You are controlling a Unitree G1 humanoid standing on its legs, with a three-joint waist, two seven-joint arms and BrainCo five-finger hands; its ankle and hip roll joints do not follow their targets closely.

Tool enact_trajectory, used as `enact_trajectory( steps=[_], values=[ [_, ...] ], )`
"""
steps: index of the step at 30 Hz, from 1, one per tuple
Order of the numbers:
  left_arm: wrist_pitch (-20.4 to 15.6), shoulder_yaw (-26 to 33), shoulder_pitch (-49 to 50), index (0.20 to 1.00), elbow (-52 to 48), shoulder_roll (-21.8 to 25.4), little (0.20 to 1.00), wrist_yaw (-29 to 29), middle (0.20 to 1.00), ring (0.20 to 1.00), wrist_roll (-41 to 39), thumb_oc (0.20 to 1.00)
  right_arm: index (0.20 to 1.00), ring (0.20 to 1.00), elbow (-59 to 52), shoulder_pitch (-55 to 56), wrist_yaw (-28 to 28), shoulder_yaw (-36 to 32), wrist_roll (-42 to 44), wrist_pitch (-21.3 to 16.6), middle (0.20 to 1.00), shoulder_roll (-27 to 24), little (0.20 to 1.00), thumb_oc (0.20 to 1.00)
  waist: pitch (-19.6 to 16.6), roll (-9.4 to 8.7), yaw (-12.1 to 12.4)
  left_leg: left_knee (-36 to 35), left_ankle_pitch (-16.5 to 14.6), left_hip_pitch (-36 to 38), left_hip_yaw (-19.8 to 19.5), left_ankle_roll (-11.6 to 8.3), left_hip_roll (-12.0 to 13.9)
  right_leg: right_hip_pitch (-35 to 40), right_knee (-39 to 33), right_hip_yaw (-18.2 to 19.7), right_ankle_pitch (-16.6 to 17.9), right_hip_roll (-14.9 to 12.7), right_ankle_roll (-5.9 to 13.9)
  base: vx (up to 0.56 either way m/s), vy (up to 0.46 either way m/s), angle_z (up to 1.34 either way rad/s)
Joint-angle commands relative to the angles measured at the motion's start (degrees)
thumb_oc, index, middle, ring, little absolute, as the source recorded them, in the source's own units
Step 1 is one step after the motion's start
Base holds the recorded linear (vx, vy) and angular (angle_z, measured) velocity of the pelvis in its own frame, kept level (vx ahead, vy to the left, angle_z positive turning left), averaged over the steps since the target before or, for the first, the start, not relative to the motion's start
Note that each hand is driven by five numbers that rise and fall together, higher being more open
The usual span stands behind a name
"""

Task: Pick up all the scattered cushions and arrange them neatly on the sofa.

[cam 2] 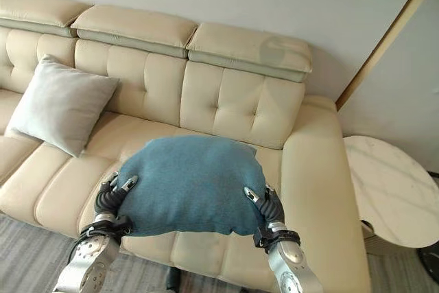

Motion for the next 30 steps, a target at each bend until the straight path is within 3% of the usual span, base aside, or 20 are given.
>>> enact_trajectory(
  steps=[1,2,4,5,13,18,19,24,27,30],
  values=[
    [-5.1,-0.1,-2.2,0.200,-7.6,-1.2,0.200,-3.6,0.200,0.200,2.5,0.200,0.200,0.200,-5.4,-6.3,2.7,-0.4,-2.1,-4.0,0.200,0.0,0.200,0.200,-2.0,1.14,0.4,0.0,-7.4,3.4,3.0,-3.78,7.4,-5.4,2.7,2.0,-3.4,4.6,-1.10,0.00,0.185,-0.83],
    [-5.1,0.7,-2.5,0.200,-8.0,-0.4,0.200,-3.7,0.200,0.200,2.8,0.200,0.200,0.200,-5.2,-7.4,2.9,0.5,-2.5,-3.8,0.200,0.6,0.200,0.200,-1.5,1.28,0.6,-0.1,-8.2,4.5,6.6,-3.16,7.7,-7.7,4.4,1.0,-2.4,4.4,-0.87,-0.04,0.183,-1.51],
    [-5.2,1.8,-2.5,0.200,-8.3,0.3,0.200,-3.8,0.200,0.200,3.4,0.200,0.200,0.200,-4.8,-8.0,3.6,2.0,-3.0,-3.0,0.200,1.2,0.200,0.200,-1.3,1.29,1.3,-0.2,-9.3,6.4,12.3,-2.89,7.9,-10.2,6.3,-7.2,-0.8,3.5,-0.04,-0.02,0.141,-1.87],
    [-5.2,2.0,-2.2,0.200,-8.4,0.3,0.200,-4.0,0.200,0.200,3.6,0.200,0.200,0.200,-4.6,-7.8,3.7,2.3,-3.1,-2.7,0.200,1.2,0.200,0.200,-1.4,1.23,1.3,-0.3,-9.5,6.9,13.0,-2.78,7.9,-9.9,5.5,-8.0,-0.5,3.4,0.08,0.05,0.058,-1.89],
    [-4.5,0.8,-2.2,0.200,-6.1,0.6,0.200,-5.6,0.200,0.200,6.2,0.200,0.200,0.200,-2.9,-6.5,4.1,2.9,-4.1,-1.7,0.200,0.8,0.200,0.200,-2.2,1.06,0.7,-0.4,-10.8,9.7,13.7,-2.58,7.3,-6.1,0.3,-8.7,0.4,3.2,0.69,0.08,0.006,-0.21],
    [-5.0,-1.0,-7.9,0.200,-3.1,0.7,0.200,-2.8,0.200,0.200,9.8,0.200,0.200,0.200,-0.9,-10.8,1.9,4.1,-5.7,-2.9,0.200,1.4,0.200,0.200,-2.1,1.40,0.3,-0.4,-11.2,9.7,13.5,-2.53,7.1,-5.7,-0.3,-8.2,0.3,3.2,0.90,0.04,0.006,0.04],
    [-6.8,-2.0,-14.8,0.200,-2.9,1.3,0.200,0.8,0.200,0.200,12.2,0.200,0.200,0.200,-1.0,-19.3,-1.5,5.0,-7.6,-4.8,0.200,1.3,0.200,0.200,-0.9,1.33,0.4,0.0,-11.1,8.4,13.4,-2.47,7.0,-7.0,0.1,-7.6,0.2,3.1,0.77,-0.03,-0.011,0.05],
    [-8.4,-4.5,-27.4,0.200,-0.4,3.4,0.200,5.4,0.200,0.200,15.6,0.200,0.200,0.200,-0.4,-31.7,-5.9,6.4,-10.4,-6.9,0.200,1.4,0.200,0.200,2.4,0.90,0.8,3.2,-10.9,2.7,12.8,-2.56,7.4,-11.7,1.9,-6.8,0.2,2.9,0.41,-0.16,-0.036,0.05],
    [-9.8,-9.5,-46.3,0.200,5.4,7.6,0.200,10.4,0.200,0.200,18.6,0.200,0.200,0.200,3.0,-49.2,-12.5,7.2,-14.2,-8.9,0.200,-0.8,0.200,0.200,7.0,0.56,1.0,9.2,-10.9,-7.9,11.4,-3.13,8.1,-20.6,6.1,-6.1,0.8,2.2,0.23,-0.34,-0.061,0.09],
    [-10.2,-12.9,-62.7,0.200,12.4,12.2,0.200,14.2,0.200,0.200,22.5,0.200,0.200,0.200,7.2,-64.2,-18.0,7.0,-17.7,-10.1,0.200,-2.8,0.200,0.200,8.0,0.65,1.2,14.8,-10.8,-19.4,9.8,-3.48,7.9,-31.0,10.8,-6.0,1.0,1.3,-0.08,-0.24,-0.055,0.09]
  ],
)
